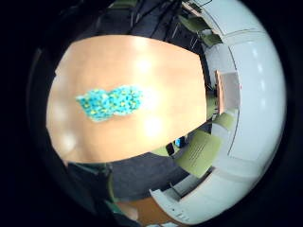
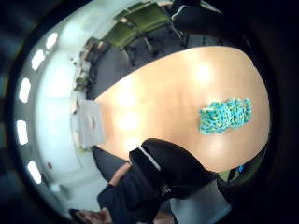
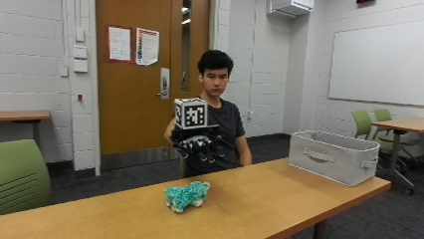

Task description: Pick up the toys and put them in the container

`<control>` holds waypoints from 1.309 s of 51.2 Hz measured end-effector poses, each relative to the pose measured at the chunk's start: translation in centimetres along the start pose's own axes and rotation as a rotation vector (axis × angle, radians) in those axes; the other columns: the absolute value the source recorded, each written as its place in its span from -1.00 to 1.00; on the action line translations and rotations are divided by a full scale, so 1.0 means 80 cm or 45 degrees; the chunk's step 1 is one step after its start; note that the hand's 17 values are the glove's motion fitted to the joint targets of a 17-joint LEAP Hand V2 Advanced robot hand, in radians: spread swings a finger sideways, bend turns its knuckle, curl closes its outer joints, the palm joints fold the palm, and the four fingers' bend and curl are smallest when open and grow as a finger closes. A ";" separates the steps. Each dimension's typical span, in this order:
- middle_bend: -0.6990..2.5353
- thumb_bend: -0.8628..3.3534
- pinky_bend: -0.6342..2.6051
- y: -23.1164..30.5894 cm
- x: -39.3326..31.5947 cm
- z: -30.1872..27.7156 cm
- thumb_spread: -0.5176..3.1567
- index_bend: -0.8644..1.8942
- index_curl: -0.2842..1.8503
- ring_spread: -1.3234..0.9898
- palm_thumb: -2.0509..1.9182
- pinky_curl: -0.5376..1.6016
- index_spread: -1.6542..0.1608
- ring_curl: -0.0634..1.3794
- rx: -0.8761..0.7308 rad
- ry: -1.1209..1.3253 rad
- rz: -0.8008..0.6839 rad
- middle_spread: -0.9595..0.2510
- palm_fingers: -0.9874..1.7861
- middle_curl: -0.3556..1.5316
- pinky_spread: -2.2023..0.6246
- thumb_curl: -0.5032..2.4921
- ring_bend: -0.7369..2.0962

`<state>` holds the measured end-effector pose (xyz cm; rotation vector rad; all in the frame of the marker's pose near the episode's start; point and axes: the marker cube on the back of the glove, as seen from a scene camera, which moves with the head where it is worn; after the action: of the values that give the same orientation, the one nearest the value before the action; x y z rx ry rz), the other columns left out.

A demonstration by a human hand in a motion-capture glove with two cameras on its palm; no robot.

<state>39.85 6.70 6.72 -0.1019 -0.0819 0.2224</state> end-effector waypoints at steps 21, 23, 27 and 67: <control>-0.45 -0.63 -0.28 -0.023 0.044 0.129 -0.18 -0.16 -0.27 -0.14 -0.01 -0.22 0.32 -0.58 -0.162 -0.034 0.098 0.24 -0.32 -0.17 0.57 -0.53 -0.37; -0.48 -0.63 -0.27 -0.024 0.046 0.144 -0.18 -0.12 -0.25 -0.12 -0.01 -0.21 0.31 -0.60 -0.190 -0.035 0.103 0.25 -0.34 -0.19 0.58 -0.53 -0.39; -0.48 -0.63 -0.26 -0.024 0.050 0.165 -0.19 -0.10 -0.24 -0.09 -0.01 -0.20 0.31 -0.62 -0.233 -0.032 0.108 0.26 -0.34 -0.20 0.59 -0.53 -0.40; -0.33 -0.46 -0.05 0.000 0.052 0.160 -0.03 0.07 -0.13 -0.24 0.34 -0.16 0.39 -0.49 -0.079 0.241 0.144 0.16 0.28 -0.30 0.36 -0.39 0.04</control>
<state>42.71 8.82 19.73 -0.1888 0.1059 0.3220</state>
